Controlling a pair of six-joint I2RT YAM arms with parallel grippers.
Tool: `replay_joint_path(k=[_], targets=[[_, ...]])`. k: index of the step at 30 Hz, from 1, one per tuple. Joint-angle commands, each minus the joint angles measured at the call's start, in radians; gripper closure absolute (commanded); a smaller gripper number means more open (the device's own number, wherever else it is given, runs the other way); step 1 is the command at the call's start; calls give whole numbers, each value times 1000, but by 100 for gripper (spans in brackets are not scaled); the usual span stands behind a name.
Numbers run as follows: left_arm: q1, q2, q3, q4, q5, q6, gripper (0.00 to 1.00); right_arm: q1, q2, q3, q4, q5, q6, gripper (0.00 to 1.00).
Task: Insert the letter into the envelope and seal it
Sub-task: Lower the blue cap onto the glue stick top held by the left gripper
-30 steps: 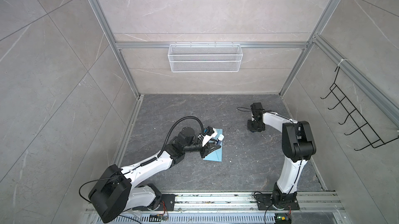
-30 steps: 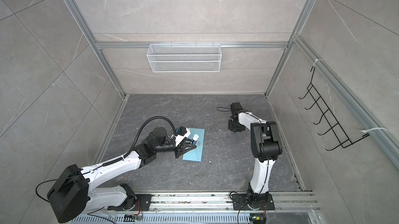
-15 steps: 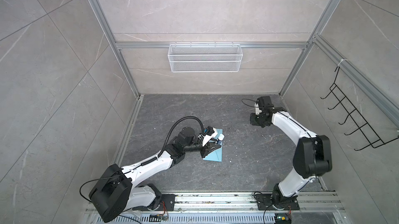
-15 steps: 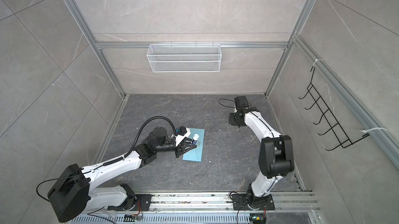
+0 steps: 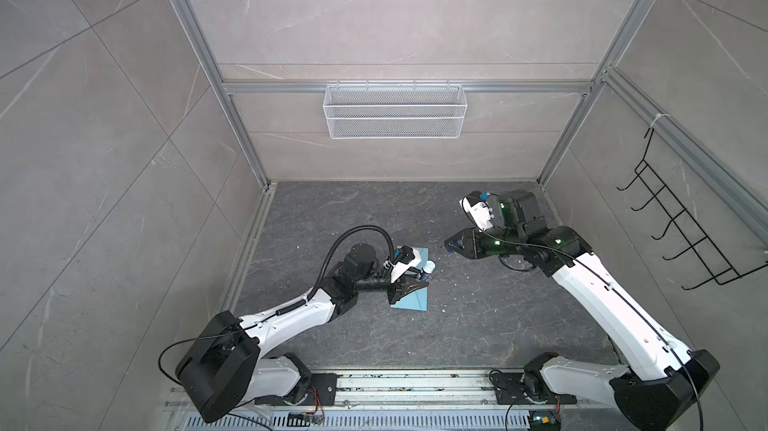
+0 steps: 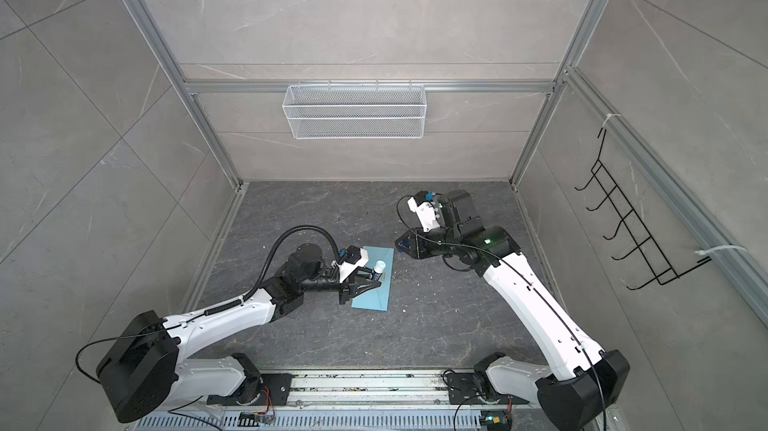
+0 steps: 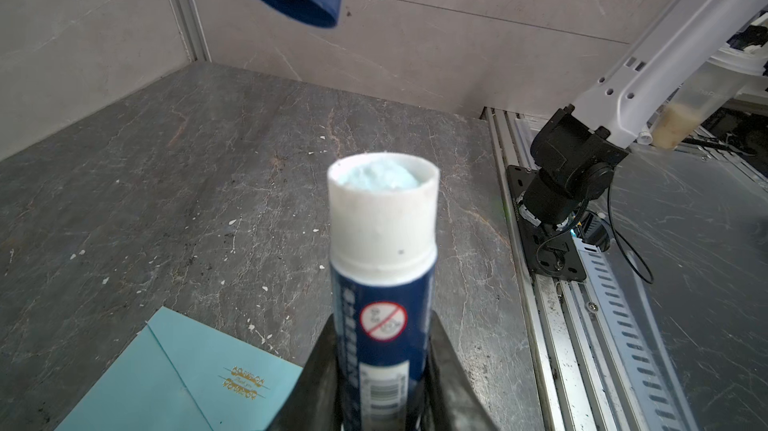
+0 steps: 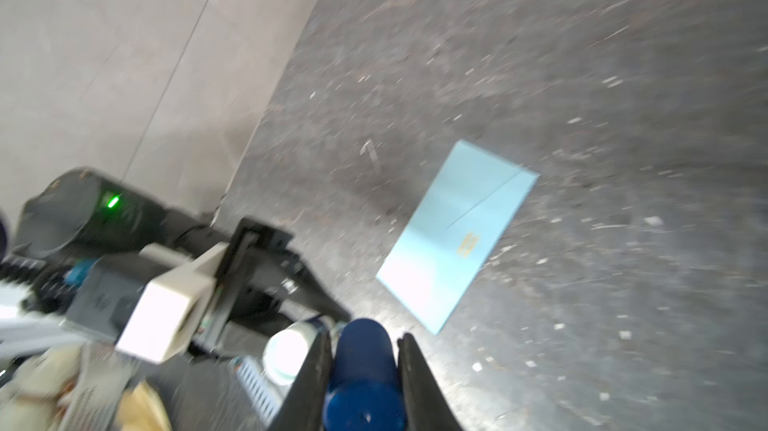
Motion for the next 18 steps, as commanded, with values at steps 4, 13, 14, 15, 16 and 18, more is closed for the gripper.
replay_joint_path(k=[4, 13, 14, 15, 16, 18], targets=[[0, -27, -12, 70, 56, 38, 100, 50, -6, -5, -44, -95, 16, 74], [1, -34, -18, 69, 60, 36, 100, 106, 36, -22, -22, -68, 22, 75], [1, -36, -19, 67, 60, 37, 100, 109, 38, -23, -26, -58, 19, 75], [1, -38, -20, 68, 60, 37, 100, 110, 40, -23, -29, -53, 18, 75], [0, -39, -20, 69, 60, 38, 100, 112, 40, -26, -28, -48, 17, 75], [1, -41, -22, 69, 59, 38, 100, 114, 40, -27, -26, -37, 19, 75]])
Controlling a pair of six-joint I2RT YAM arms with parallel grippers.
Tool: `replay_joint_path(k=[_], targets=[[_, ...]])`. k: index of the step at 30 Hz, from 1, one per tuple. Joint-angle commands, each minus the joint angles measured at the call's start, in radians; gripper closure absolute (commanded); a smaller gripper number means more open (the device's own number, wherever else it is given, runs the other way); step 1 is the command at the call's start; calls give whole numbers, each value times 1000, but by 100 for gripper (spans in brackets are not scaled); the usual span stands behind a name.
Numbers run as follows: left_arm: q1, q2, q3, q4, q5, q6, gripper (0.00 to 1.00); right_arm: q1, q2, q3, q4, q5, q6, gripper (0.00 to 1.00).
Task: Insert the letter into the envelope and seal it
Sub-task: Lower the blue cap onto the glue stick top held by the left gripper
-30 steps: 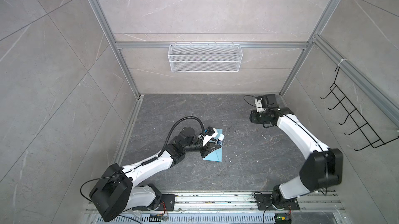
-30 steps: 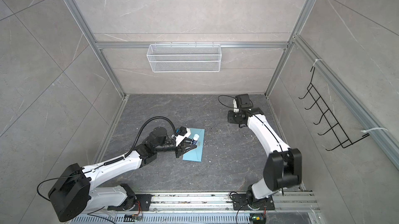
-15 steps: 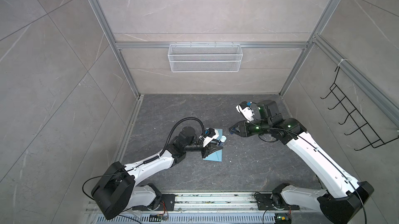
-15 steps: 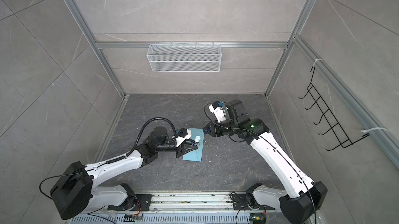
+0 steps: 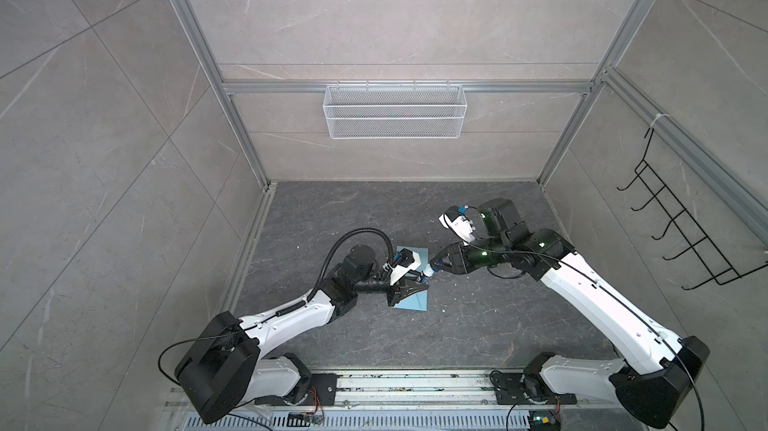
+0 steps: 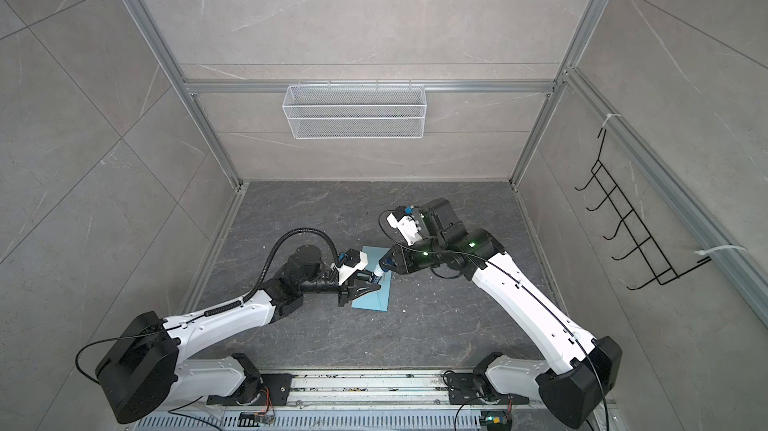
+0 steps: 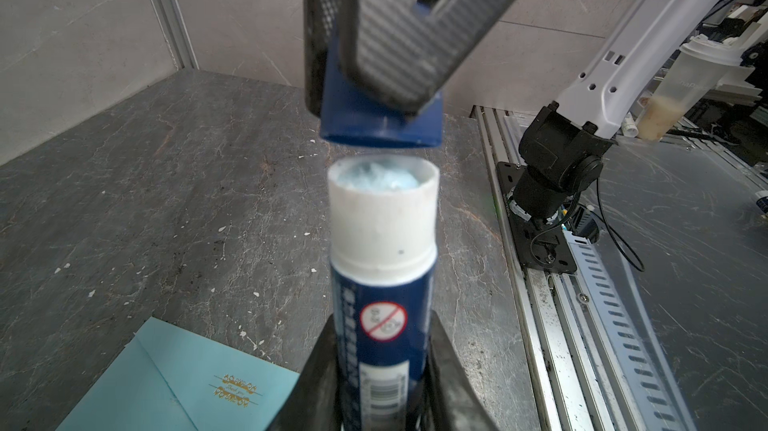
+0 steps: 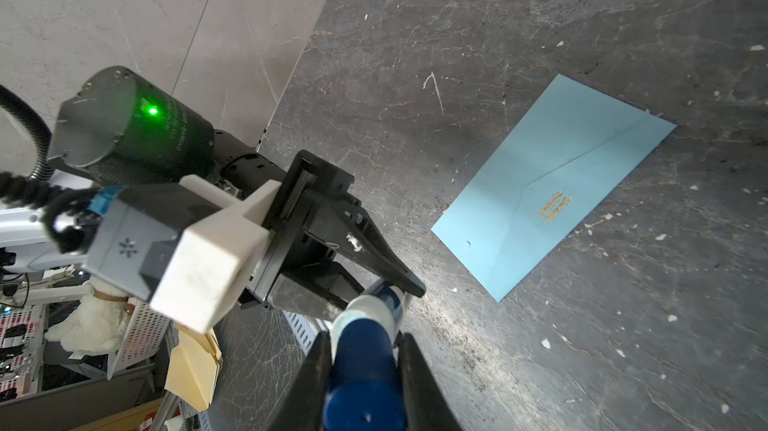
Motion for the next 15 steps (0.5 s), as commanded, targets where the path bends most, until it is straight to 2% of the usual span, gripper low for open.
replay_joint_path(k=[1, 15], targets=[[0, -35, -5, 56, 36, 22, 100, 7, 4, -11, -2, 28, 11, 75], [0, -27, -2, 58, 38, 16, 100, 31, 14, -18, 19, -8, 24, 75]])
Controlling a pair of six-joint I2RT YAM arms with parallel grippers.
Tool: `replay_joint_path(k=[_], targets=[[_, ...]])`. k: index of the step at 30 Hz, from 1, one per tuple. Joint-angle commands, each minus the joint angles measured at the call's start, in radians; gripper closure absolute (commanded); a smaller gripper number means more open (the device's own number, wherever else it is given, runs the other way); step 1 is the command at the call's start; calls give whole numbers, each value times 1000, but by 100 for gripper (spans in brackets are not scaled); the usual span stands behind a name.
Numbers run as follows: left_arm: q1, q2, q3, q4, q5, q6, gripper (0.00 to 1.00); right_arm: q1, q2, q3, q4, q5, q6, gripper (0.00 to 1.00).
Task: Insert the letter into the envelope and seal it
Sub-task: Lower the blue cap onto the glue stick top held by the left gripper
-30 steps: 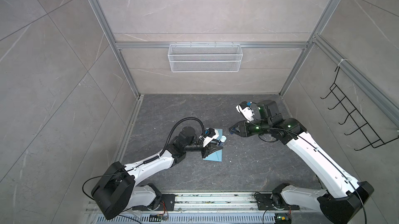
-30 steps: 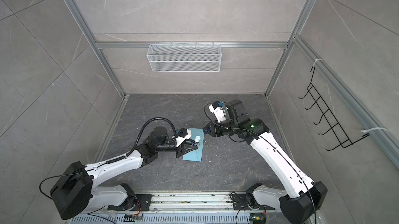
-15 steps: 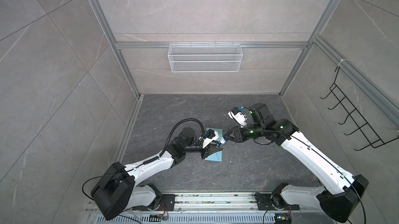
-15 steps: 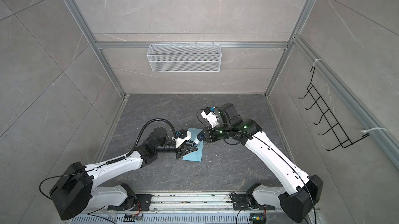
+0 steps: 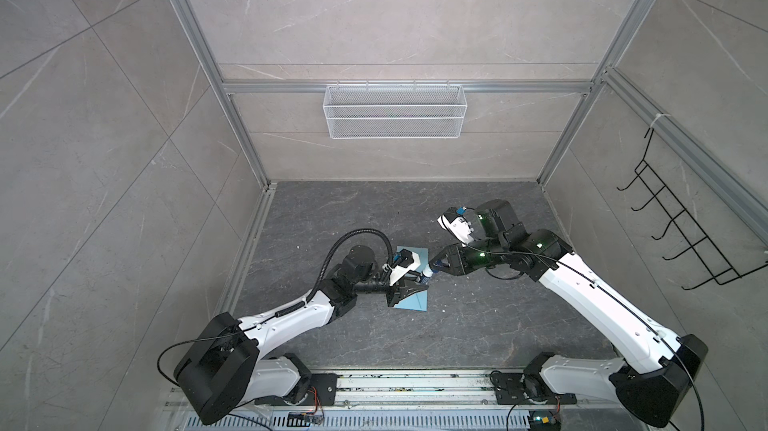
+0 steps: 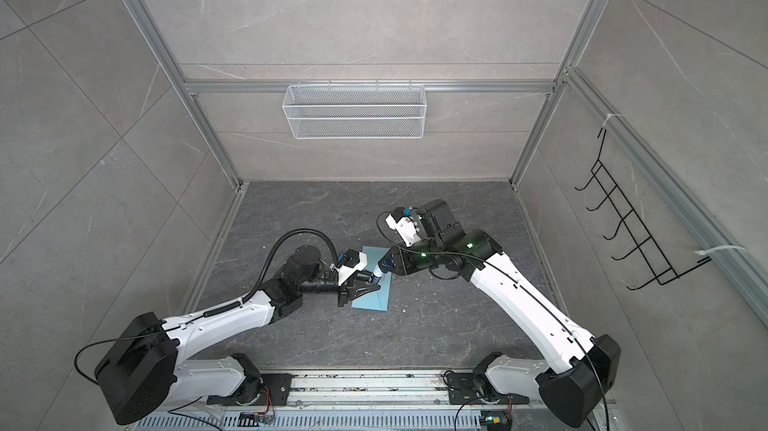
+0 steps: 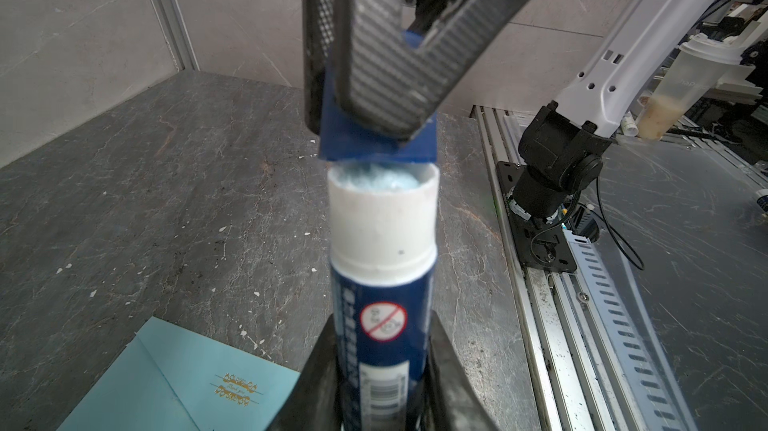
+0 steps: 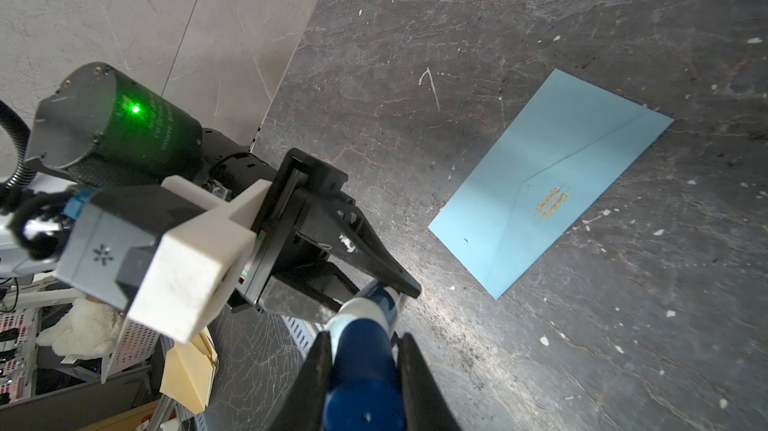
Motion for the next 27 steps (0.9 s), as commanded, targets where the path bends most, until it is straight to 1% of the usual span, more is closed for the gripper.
replay_joint_path(k=[1, 15, 27], targets=[[1, -23, 5, 58, 38, 14, 100, 14, 13, -14, 17, -22, 12, 75], [2, -18, 6, 57, 48, 9, 100, 46, 21, -14, 26, -29, 11, 75], [0, -4, 16, 51, 62, 3, 100, 72, 24, -14, 21, -12, 2, 71]])
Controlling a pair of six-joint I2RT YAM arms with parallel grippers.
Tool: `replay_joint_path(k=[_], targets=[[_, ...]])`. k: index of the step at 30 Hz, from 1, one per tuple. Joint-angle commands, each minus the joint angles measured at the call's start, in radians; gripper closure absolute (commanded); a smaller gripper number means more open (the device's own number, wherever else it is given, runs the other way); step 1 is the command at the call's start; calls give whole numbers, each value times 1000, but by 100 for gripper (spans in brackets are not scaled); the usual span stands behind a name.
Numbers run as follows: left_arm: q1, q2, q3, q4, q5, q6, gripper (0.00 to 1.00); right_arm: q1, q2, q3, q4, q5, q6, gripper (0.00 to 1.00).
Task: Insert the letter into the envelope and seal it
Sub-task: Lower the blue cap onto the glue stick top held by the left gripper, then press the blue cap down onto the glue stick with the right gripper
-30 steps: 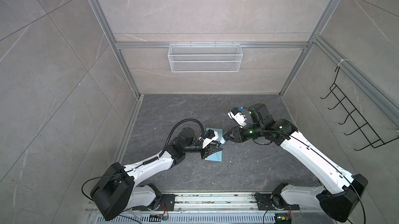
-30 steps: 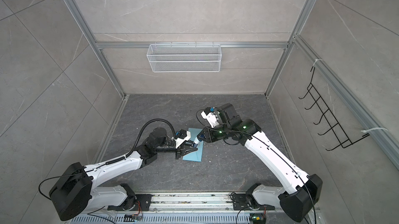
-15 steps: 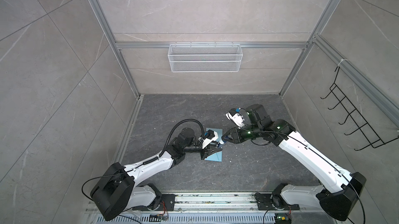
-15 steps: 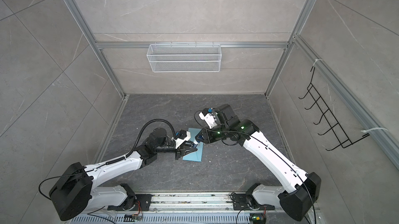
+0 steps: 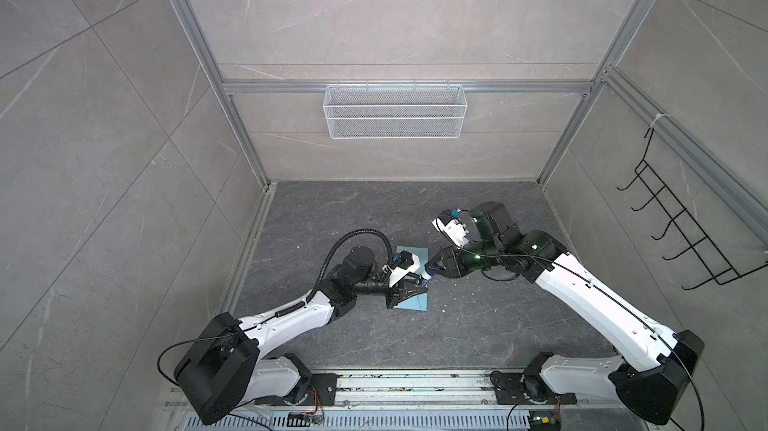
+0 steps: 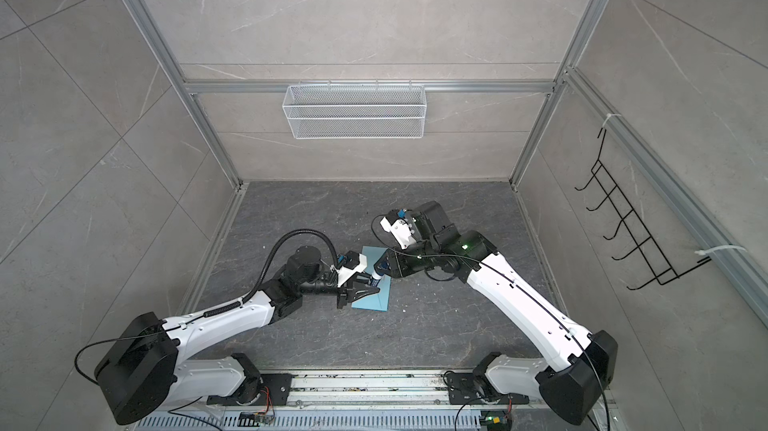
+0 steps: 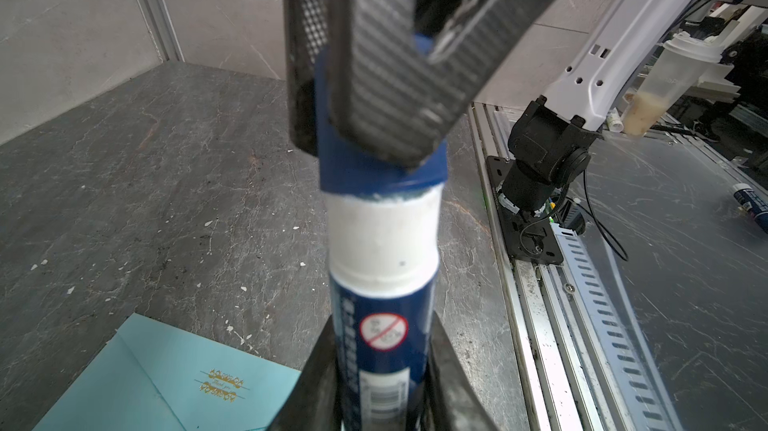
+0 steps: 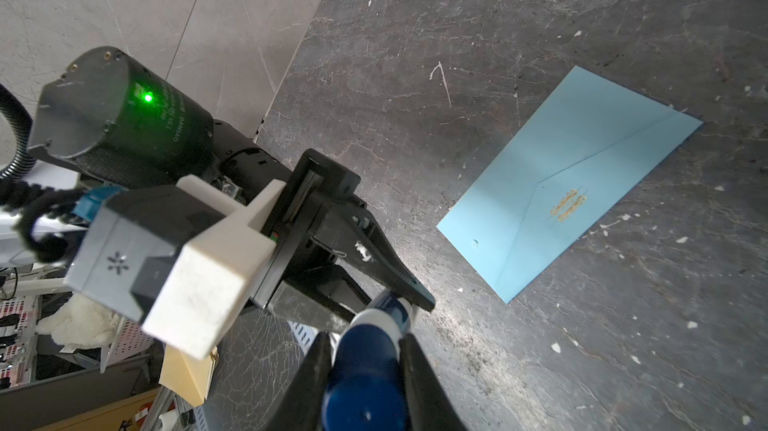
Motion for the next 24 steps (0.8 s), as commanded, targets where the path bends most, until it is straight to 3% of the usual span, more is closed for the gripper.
replay_joint_path(k=[1, 24], targets=[[-1, -3, 22, 68, 33, 1, 100, 33, 14, -13, 4, -27, -5, 71], [0, 9, 32, 62, 45, -14, 100, 148, 38, 15, -94, 137, -97, 73]])
